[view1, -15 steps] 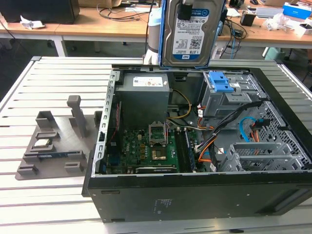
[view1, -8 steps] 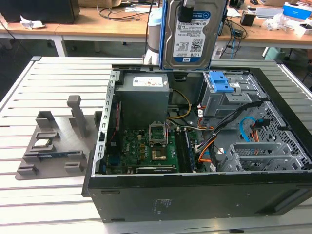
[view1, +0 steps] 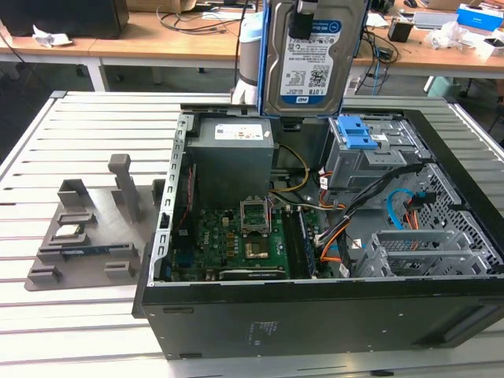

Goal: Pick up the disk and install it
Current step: 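Pick up the disk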

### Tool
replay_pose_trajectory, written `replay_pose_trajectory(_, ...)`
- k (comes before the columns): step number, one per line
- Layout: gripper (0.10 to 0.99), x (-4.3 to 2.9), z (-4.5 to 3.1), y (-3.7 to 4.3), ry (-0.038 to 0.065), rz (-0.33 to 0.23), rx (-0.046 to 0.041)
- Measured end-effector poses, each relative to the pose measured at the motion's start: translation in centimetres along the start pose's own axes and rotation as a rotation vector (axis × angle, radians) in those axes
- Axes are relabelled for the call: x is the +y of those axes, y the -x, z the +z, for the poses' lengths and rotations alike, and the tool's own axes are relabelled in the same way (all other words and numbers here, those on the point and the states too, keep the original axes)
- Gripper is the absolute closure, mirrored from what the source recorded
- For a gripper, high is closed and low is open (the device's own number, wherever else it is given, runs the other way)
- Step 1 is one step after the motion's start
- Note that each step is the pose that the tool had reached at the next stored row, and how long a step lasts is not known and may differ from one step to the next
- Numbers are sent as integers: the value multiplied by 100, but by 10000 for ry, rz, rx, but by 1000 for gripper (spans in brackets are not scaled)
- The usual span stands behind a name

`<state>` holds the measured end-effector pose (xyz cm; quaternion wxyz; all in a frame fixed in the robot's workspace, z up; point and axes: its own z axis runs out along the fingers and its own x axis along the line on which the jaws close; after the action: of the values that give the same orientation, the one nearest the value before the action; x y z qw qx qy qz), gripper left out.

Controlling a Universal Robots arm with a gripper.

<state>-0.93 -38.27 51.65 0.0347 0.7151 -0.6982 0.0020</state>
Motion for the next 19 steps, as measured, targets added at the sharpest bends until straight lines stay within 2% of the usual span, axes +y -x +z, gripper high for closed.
replay_pose_trajectory(7,722,1,8,-66,0,0,0)
replay_pose_trajectory(19,722,2,18,-105,0,0,1)
